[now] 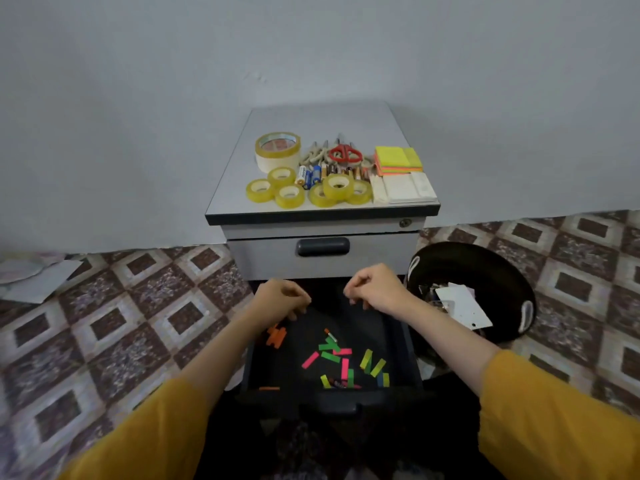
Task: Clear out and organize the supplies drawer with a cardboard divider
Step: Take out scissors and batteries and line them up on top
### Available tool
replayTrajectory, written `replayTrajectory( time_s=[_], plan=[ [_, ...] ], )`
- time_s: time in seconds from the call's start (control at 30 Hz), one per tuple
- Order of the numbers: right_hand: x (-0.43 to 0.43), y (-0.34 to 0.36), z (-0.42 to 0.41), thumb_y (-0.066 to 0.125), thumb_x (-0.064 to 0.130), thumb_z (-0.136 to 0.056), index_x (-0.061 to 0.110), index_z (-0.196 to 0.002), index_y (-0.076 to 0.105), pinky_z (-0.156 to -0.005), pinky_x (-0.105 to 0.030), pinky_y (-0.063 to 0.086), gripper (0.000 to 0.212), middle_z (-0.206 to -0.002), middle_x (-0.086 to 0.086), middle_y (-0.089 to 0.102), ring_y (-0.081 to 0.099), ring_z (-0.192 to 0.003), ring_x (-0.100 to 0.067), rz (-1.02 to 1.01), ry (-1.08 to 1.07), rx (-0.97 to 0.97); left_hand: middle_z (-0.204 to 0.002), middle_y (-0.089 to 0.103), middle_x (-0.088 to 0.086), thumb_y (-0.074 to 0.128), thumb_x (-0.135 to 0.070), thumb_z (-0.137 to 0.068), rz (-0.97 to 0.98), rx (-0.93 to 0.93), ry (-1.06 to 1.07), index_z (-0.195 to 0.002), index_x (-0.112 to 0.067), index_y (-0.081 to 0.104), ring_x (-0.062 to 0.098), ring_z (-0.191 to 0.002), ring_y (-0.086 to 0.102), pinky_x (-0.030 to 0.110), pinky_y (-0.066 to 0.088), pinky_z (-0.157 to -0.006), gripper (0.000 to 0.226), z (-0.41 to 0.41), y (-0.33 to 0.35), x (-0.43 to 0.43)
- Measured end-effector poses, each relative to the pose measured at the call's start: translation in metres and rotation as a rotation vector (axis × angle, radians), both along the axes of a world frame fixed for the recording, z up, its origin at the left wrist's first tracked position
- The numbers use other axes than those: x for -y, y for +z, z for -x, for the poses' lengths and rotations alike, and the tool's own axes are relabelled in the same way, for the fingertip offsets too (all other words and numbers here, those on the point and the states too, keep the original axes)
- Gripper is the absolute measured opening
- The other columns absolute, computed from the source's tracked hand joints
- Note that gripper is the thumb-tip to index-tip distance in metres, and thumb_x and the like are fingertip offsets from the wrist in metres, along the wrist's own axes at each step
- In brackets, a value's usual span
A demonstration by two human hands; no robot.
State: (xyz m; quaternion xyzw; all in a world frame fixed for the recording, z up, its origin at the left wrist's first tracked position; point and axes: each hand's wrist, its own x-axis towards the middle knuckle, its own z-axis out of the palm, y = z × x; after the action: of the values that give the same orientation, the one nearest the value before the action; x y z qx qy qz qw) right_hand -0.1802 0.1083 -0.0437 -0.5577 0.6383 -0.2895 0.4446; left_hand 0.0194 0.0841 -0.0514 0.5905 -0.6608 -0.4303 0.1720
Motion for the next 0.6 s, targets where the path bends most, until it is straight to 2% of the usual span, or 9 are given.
replayTrajectory(
  time_s=[0.13, 0.23, 0.33, 0.43, 0.5, 0.6],
  plan=[
    [0.002, -0.034, -0.002, 0.064, 0.001, -0.084, 0.007, -0.073, 0.069, -0.043, -0.013, 0.042, 0.013, -0.061, 0.000, 0.061, 0.053, -0.043, -0.002, -0.040, 0.021, -0.089, -0.060, 0.062, -0.004, 0.064, -0.009, -0.086, -0.075, 0.057, 0.023, -0.067, -0.021, 0.064, 0.004, -0.049, 0.056, 0.013, 0.047, -0.052, 0.022, -0.014, -0.039, -0.002],
    [0.007, -0.057, -0.005, 0.063, 0.001, -0.085, 0.008, -0.075, 0.070, -0.044, -0.013, 0.043, 0.014, -0.062, 0.002, 0.061, 0.055, -0.050, -0.003, -0.107, 0.054, -0.114, -0.065, 0.064, -0.003, 0.063, -0.009, -0.087, -0.151, 0.080, 0.010, -0.071, -0.018, 0.065, 0.008, -0.058, 0.057, 0.017, 0.050, -0.060, 0.018, -0.018, -0.066, -0.003],
    [0.014, -0.088, -0.008, 0.062, 0.000, -0.084, 0.010, -0.075, 0.070, -0.048, -0.016, 0.044, 0.016, -0.068, 0.000, 0.064, 0.057, -0.059, -0.007, -0.216, 0.092, -0.154, -0.069, 0.063, -0.004, 0.064, -0.010, -0.086, -0.187, 0.126, -0.028, -0.074, -0.015, 0.067, 0.005, -0.061, 0.057, 0.010, 0.048, -0.057, 0.013, -0.019, -0.093, -0.002],
    [0.021, -0.121, -0.012, 0.062, 0.002, -0.084, 0.010, -0.085, 0.073, -0.047, -0.013, 0.043, 0.013, -0.085, -0.006, 0.069, 0.056, -0.053, -0.005, -0.297, 0.151, -0.230, -0.078, 0.061, -0.008, 0.064, -0.011, -0.086, -0.168, 0.195, -0.083, -0.085, -0.010, 0.072, -0.003, -0.068, 0.052, 0.001, 0.042, -0.059, 0.008, -0.014, -0.114, 0.004],
    [0.024, -0.138, -0.014, 0.062, 0.003, -0.084, 0.008, -0.093, 0.073, -0.048, -0.016, 0.047, 0.015, -0.092, -0.007, 0.070, 0.059, -0.056, -0.007, -0.341, 0.174, -0.267, -0.089, 0.067, -0.002, 0.064, -0.014, -0.086, -0.153, 0.243, -0.122, -0.090, -0.010, 0.073, 0.003, -0.081, 0.059, 0.005, 0.043, -0.071, 0.010, -0.008, -0.122, 0.011],
    [0.025, -0.164, -0.015, 0.061, 0.006, -0.082, 0.008, -0.088, 0.074, -0.069, -0.030, 0.056, 0.015, -0.094, -0.007, 0.071, 0.065, -0.076, -0.018, -0.419, 0.190, -0.294, -0.103, 0.069, 0.000, 0.062, -0.018, -0.087, -0.104, 0.329, -0.176, -0.097, -0.014, 0.071, 0.012, -0.097, 0.062, 0.022, 0.048, -0.086, 0.014, 0.007, -0.136, 0.025]
  ],
)
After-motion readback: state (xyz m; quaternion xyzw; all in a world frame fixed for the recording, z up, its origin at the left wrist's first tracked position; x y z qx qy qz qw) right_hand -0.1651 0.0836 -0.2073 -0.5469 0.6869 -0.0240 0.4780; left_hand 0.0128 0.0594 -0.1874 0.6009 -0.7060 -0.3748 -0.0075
